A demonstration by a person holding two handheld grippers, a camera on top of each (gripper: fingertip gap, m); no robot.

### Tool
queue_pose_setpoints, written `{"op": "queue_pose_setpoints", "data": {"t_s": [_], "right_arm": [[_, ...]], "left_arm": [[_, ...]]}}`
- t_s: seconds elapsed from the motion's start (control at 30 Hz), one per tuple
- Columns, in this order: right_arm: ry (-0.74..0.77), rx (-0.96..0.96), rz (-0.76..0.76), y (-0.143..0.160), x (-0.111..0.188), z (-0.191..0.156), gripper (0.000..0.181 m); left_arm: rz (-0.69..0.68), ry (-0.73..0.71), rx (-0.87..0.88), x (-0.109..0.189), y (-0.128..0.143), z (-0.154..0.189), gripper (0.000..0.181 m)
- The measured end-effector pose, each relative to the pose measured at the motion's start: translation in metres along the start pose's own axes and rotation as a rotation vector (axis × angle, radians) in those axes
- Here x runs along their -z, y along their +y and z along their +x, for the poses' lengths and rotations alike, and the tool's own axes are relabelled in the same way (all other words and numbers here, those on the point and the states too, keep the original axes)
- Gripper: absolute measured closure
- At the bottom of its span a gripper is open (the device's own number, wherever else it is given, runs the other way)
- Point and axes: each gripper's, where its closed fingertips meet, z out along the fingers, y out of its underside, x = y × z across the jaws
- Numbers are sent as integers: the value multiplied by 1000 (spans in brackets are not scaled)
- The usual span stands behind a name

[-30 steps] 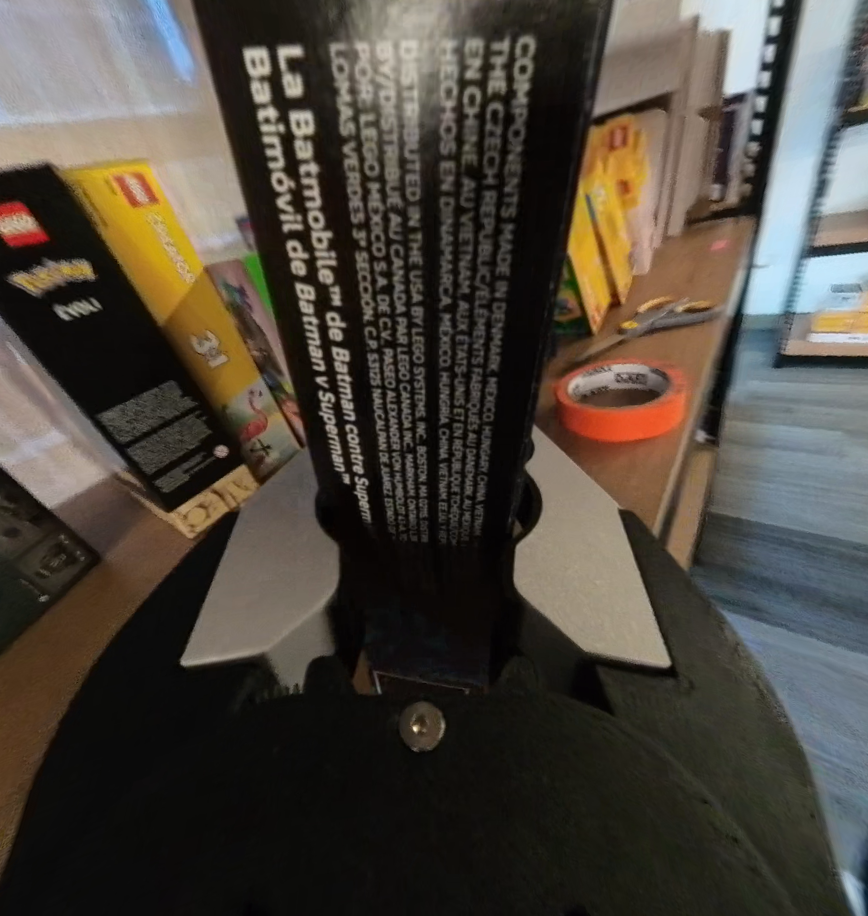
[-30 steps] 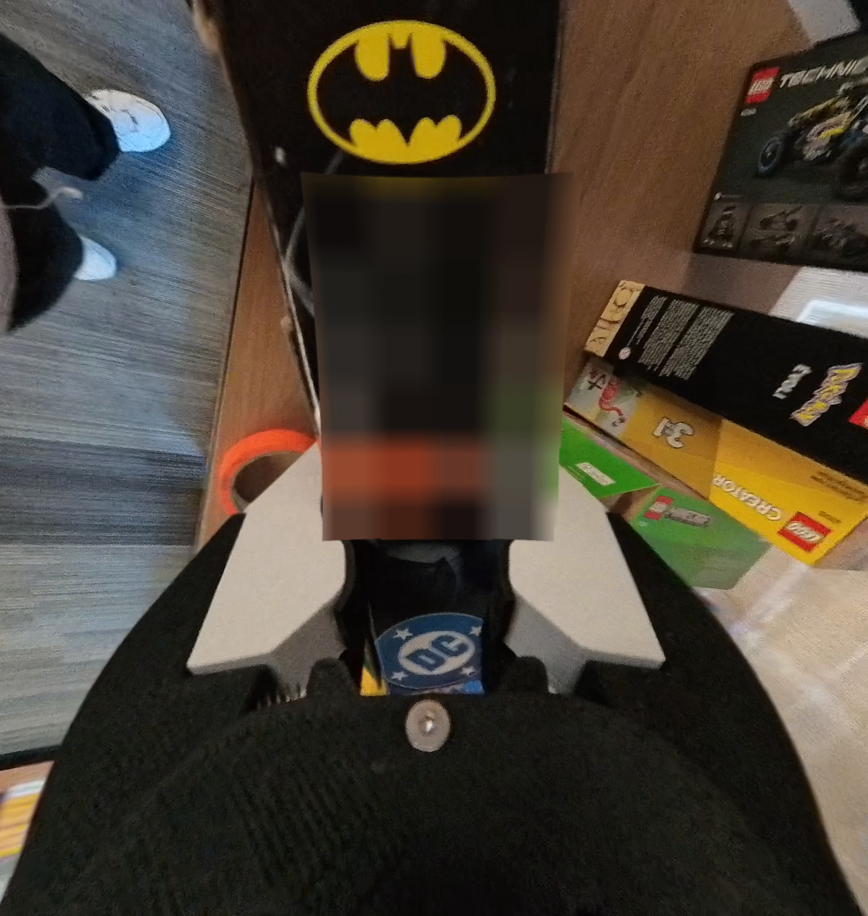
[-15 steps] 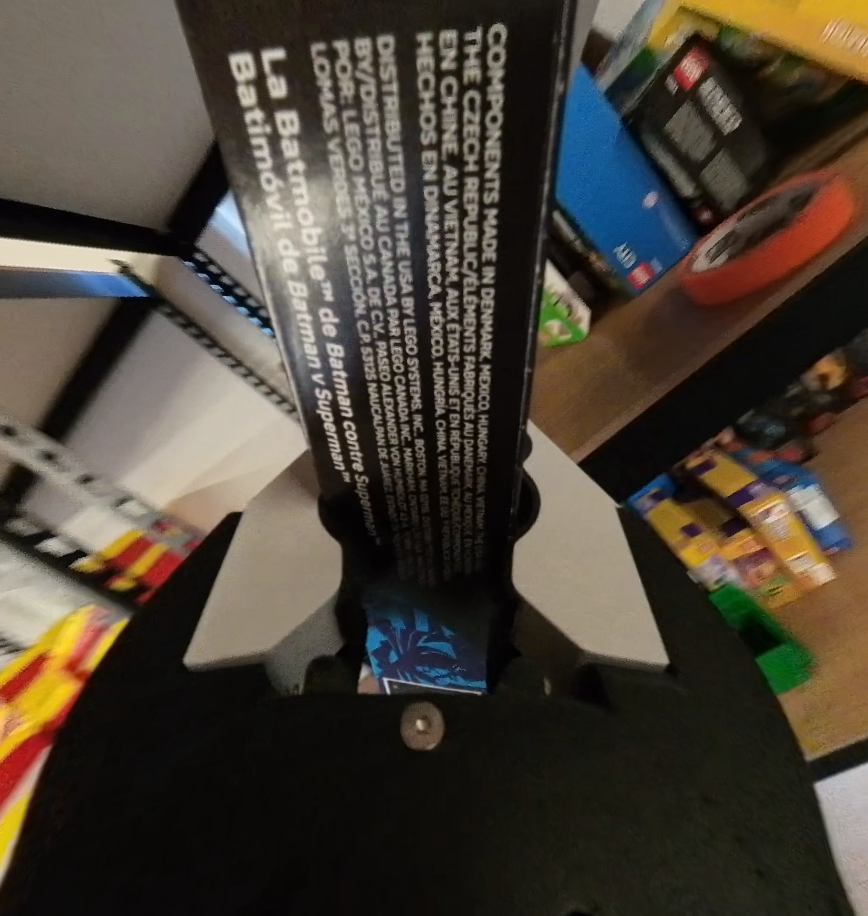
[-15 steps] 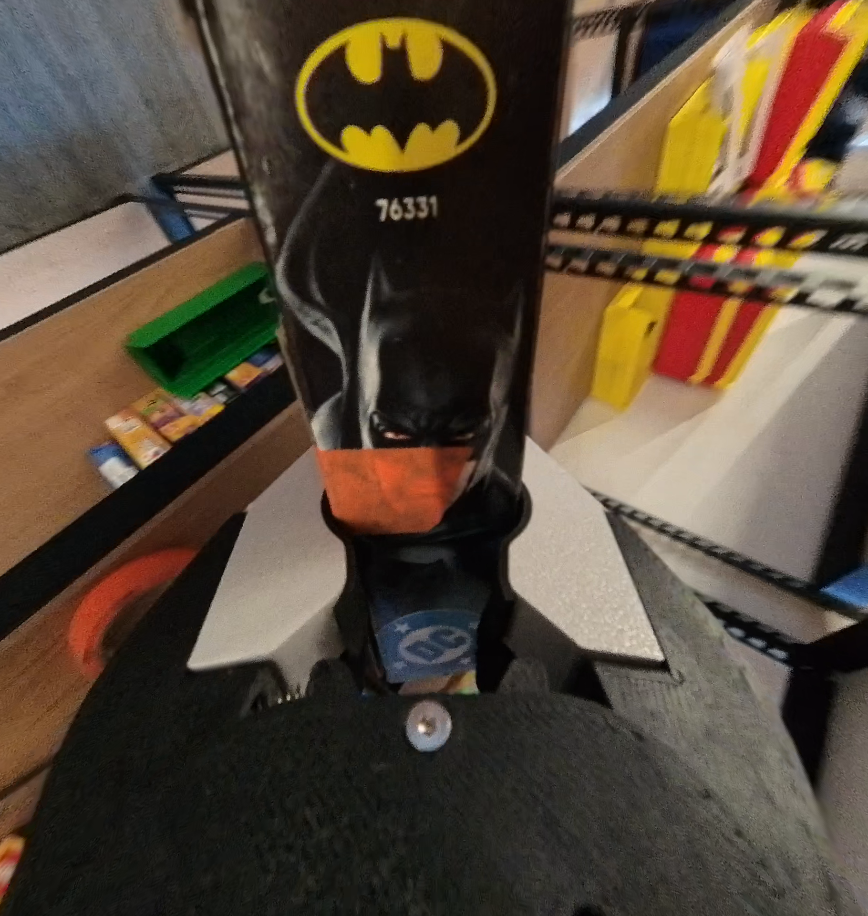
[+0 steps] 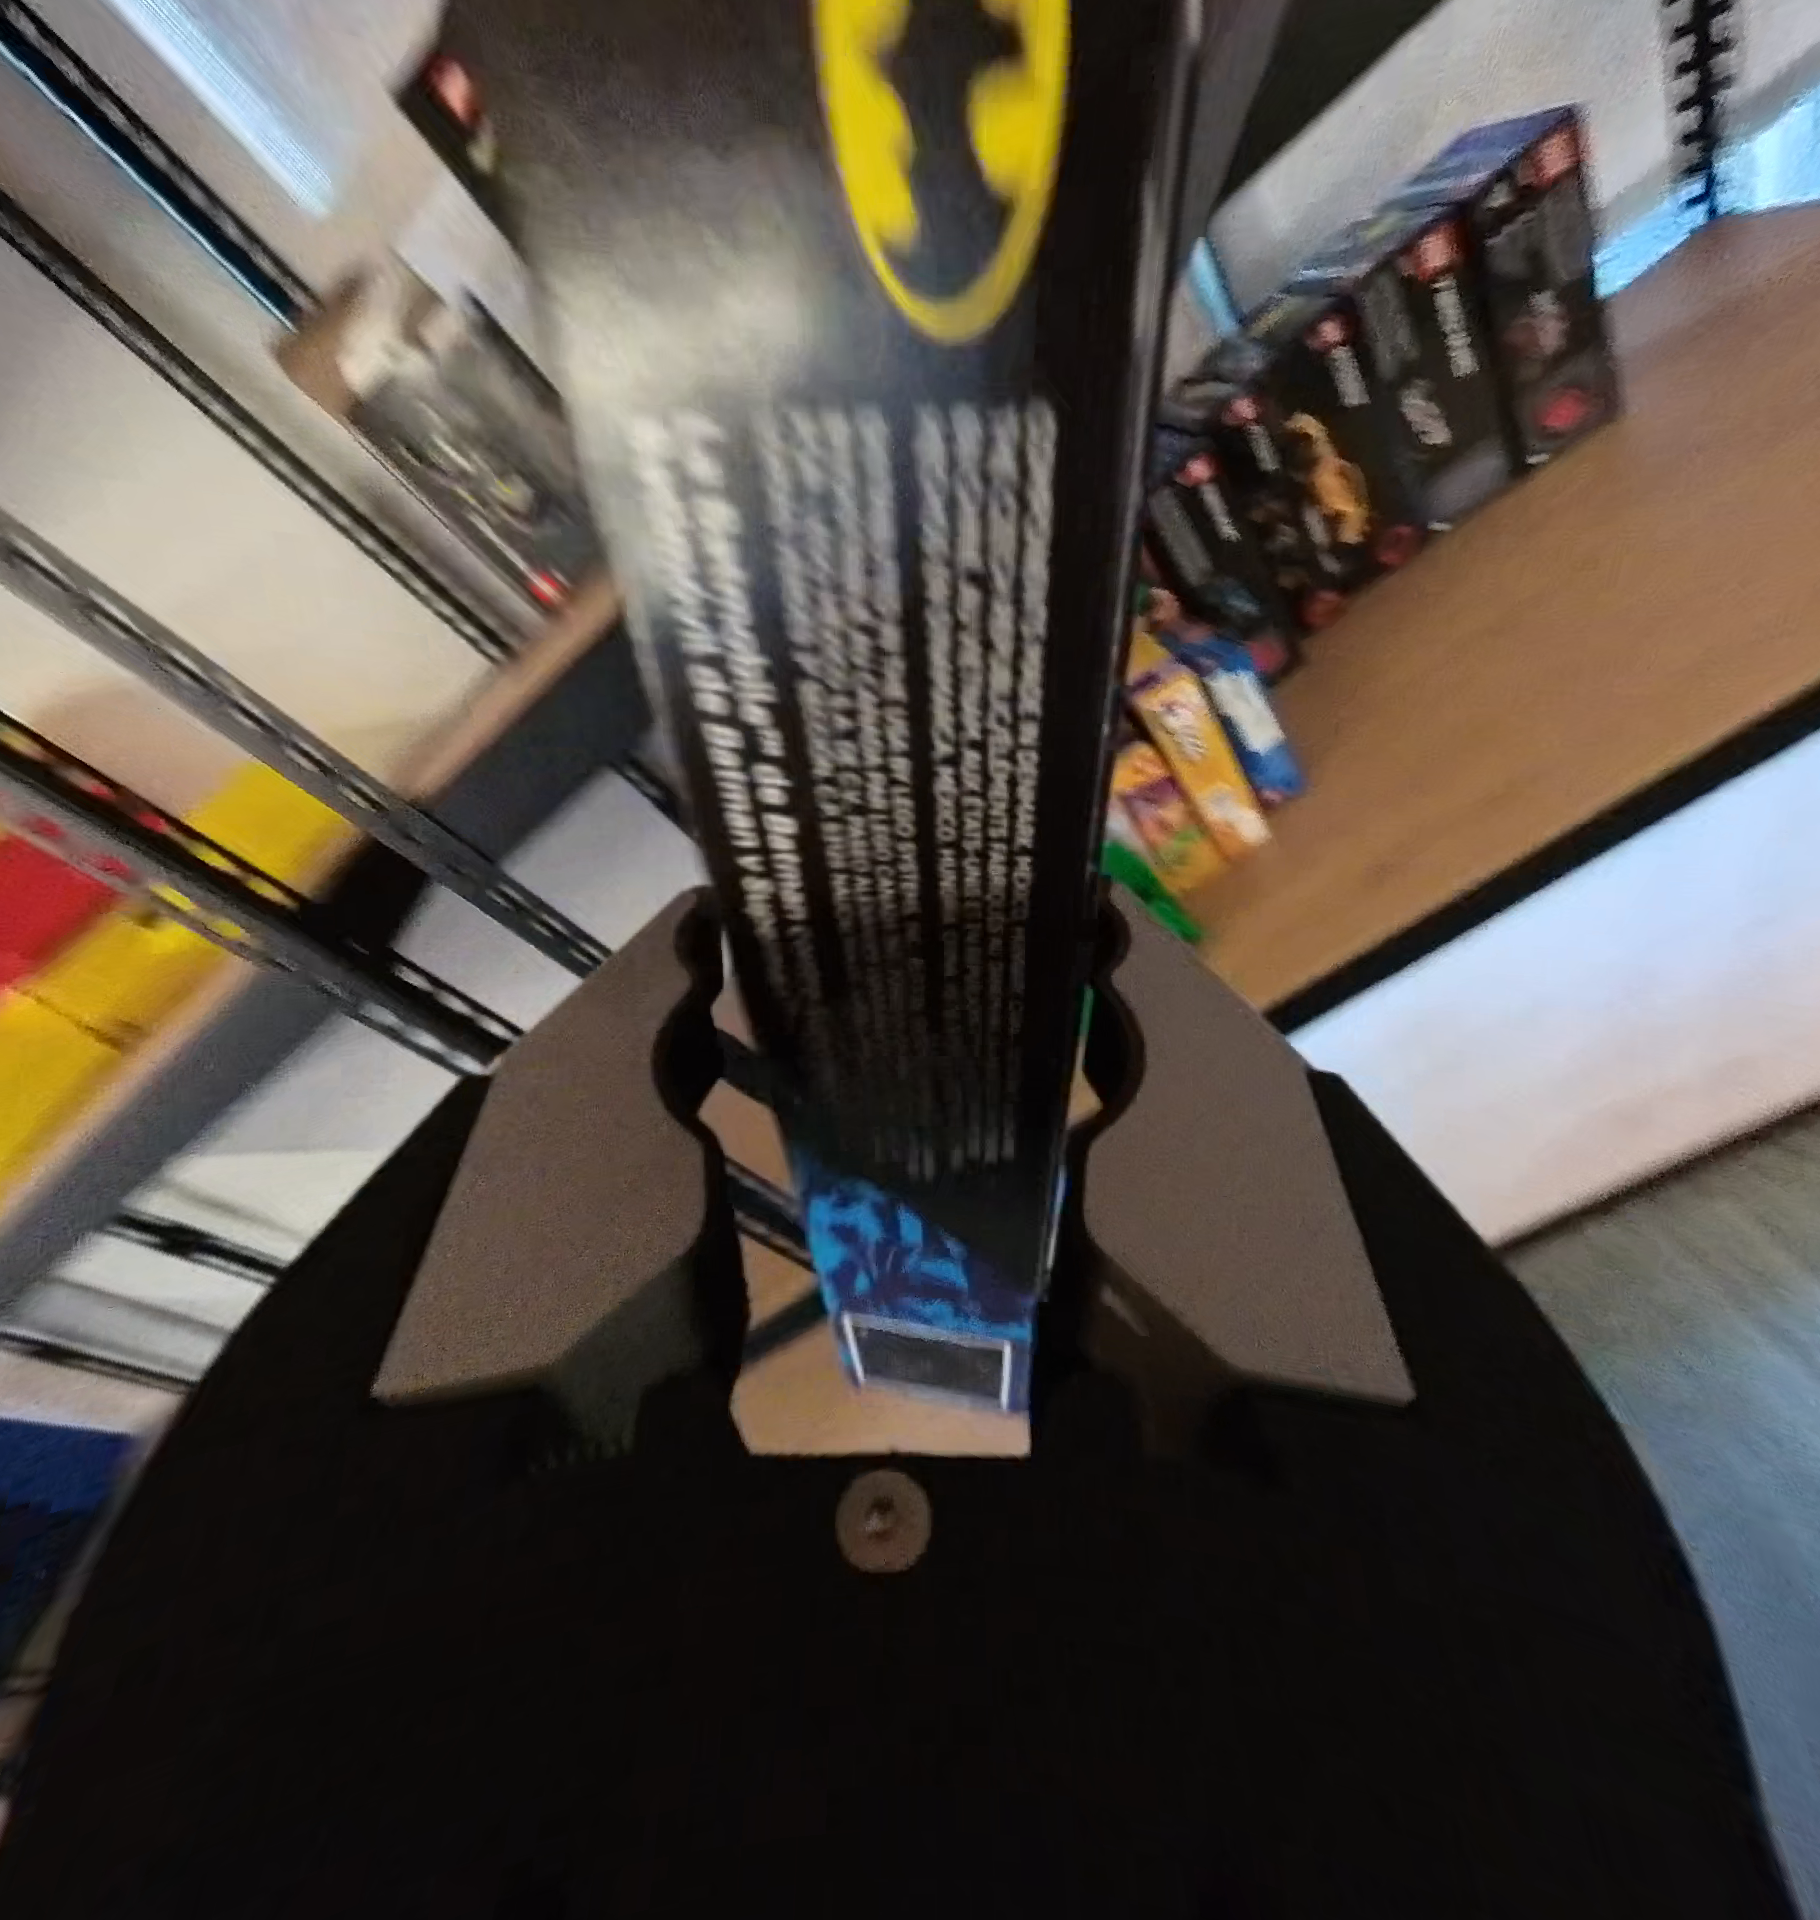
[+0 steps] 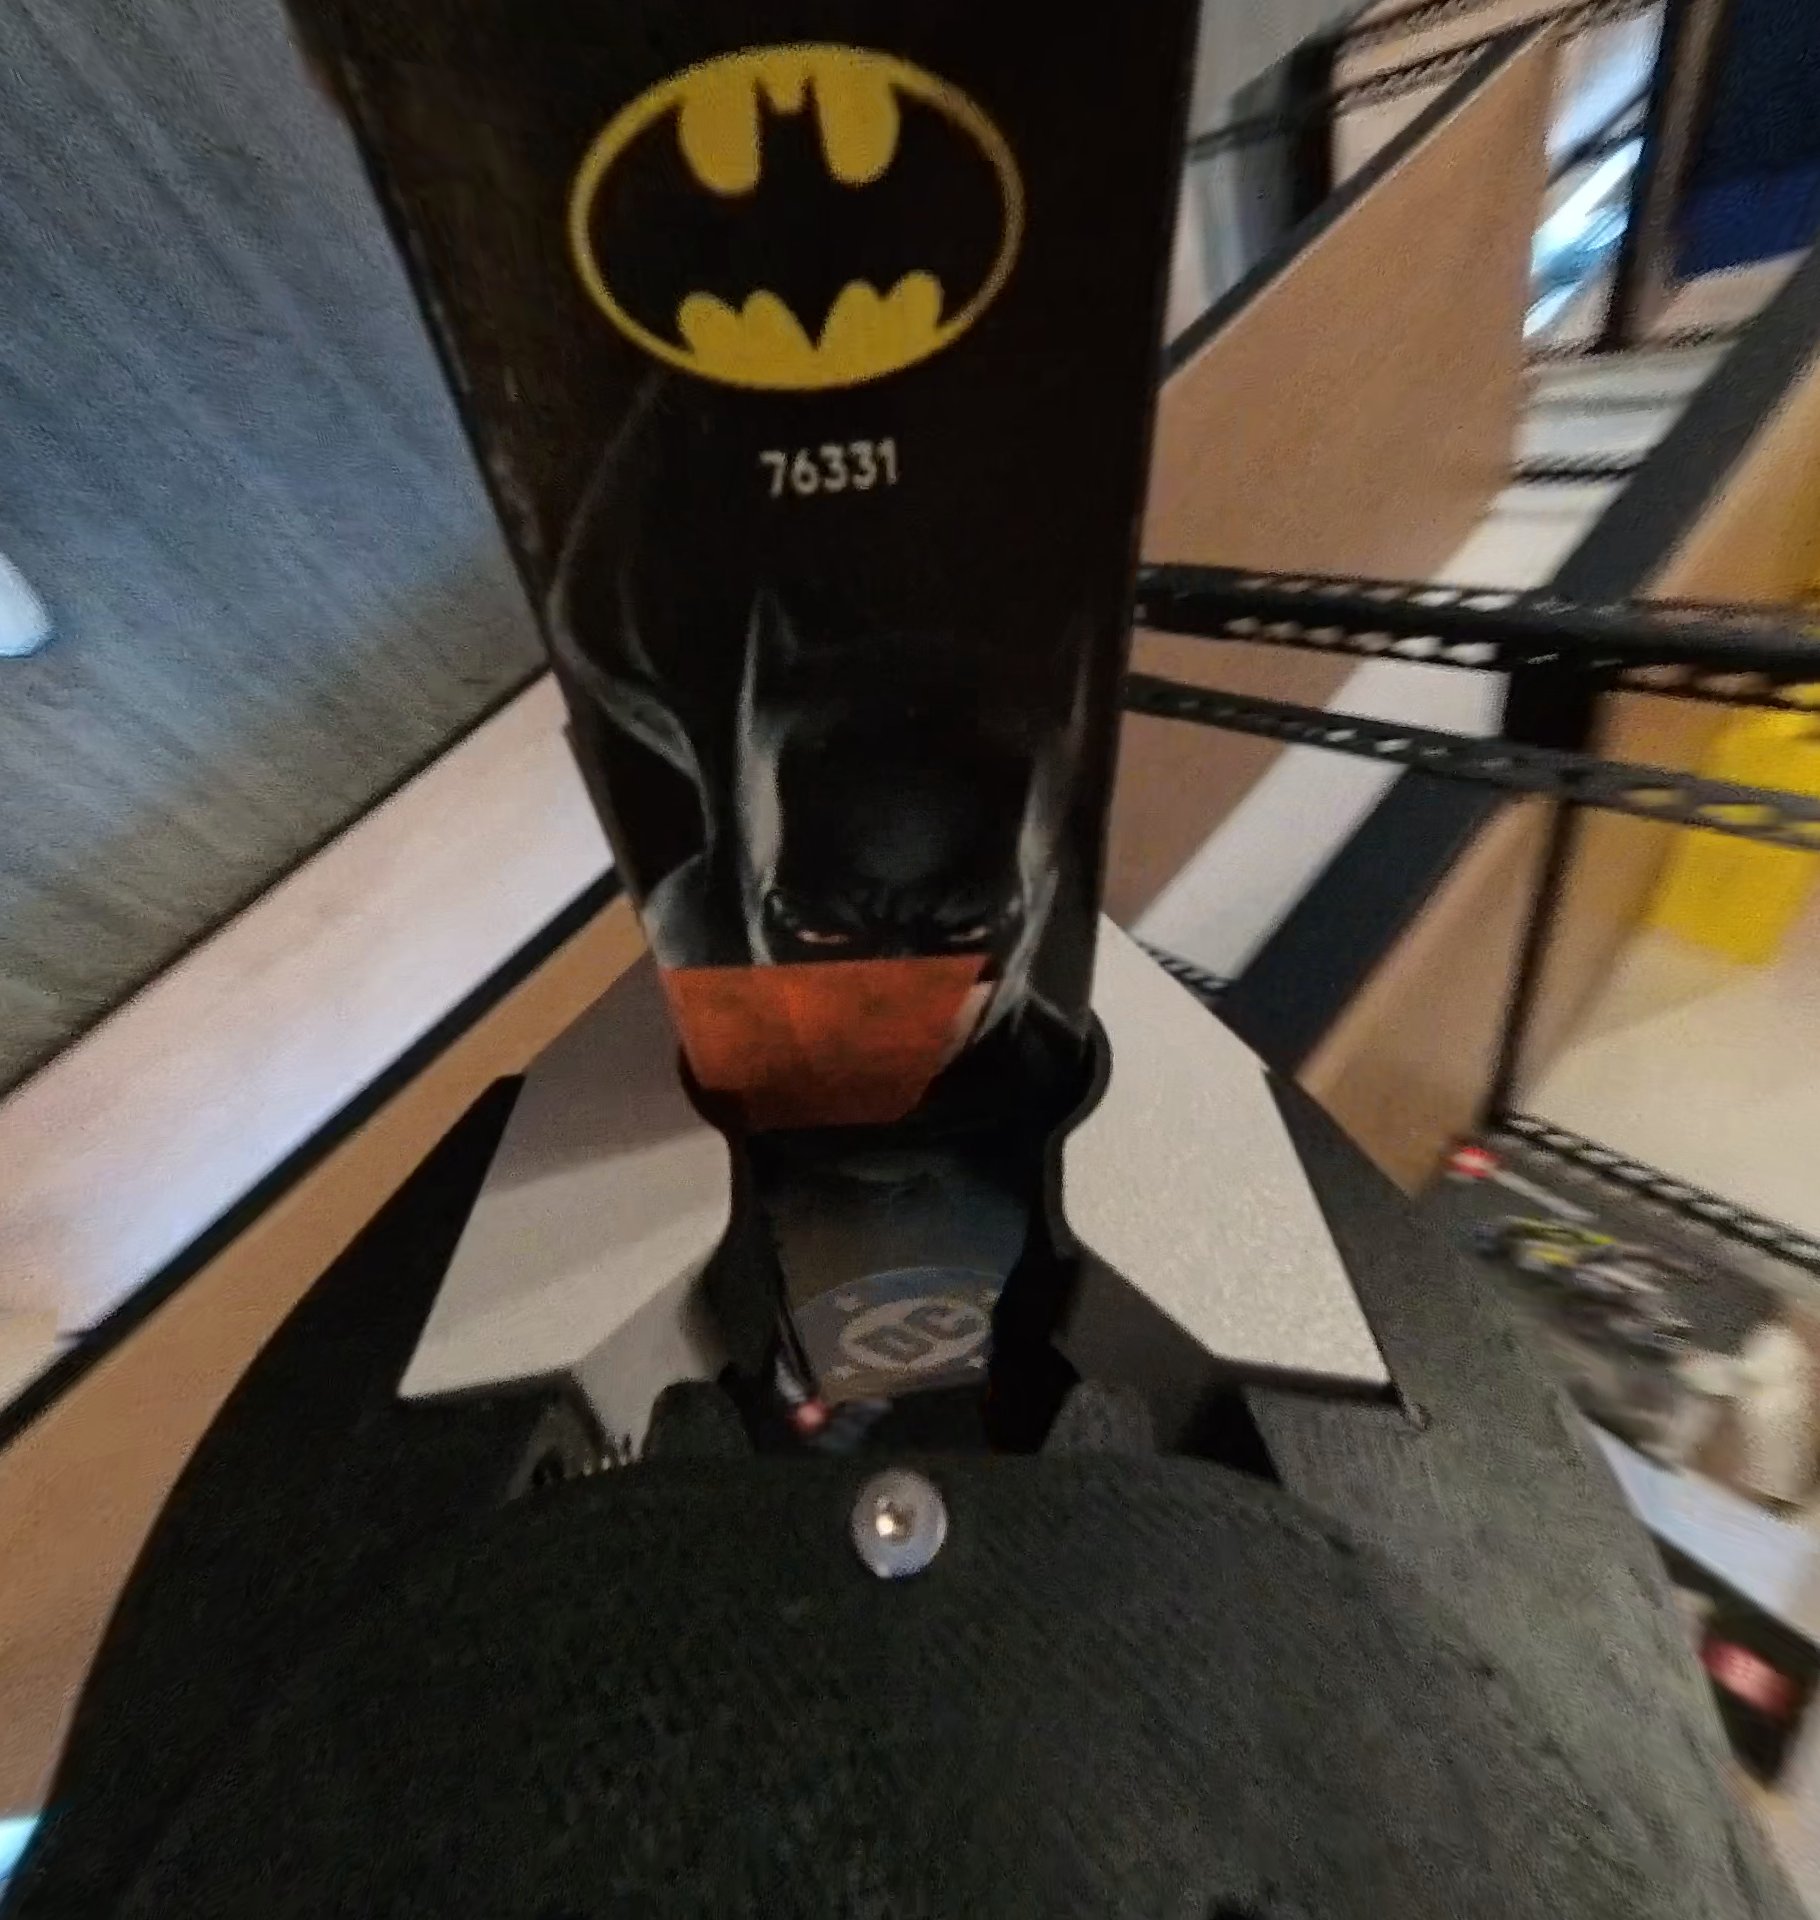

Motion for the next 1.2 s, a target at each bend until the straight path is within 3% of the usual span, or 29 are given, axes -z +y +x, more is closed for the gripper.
{"op": "queue_pose_setpoints", "data": {"t_s": [0.1,0.2,0.33,0.47,0.67,0.83,1.0,1.13,1.2], "right_arm": [[-103,-89,-76,6,-41,-52,127],[-197,-149,-184,37,-72,-107,127],[-294,-221,-377,115,-86,-177,127],[-349,-279,-558,220,-73,-245,128],[-379,-376,-711,371,-29,-331,129],[-375,-405,-671,472,0,-388,127],[-451,-298,-547,536,17,-430,127],[-468,-253,-466,572,15,-444,125],[-450,-169,-507,595,13,-447,121]], "left_arm": [[-17,141,207,35,35,38,110],[-107,226,345,67,87,70,112],[-240,255,425,97,138,101,115],[-263,238,561,109,143,126,117],[-301,196,657,101,113,187,120],[-287,165,763,63,52,262,122],[-285,187,848,14,-16,341,125],[-329,207,795,-5,-53,374,131],[-354,236,780,-7,-63,385,129]]}}
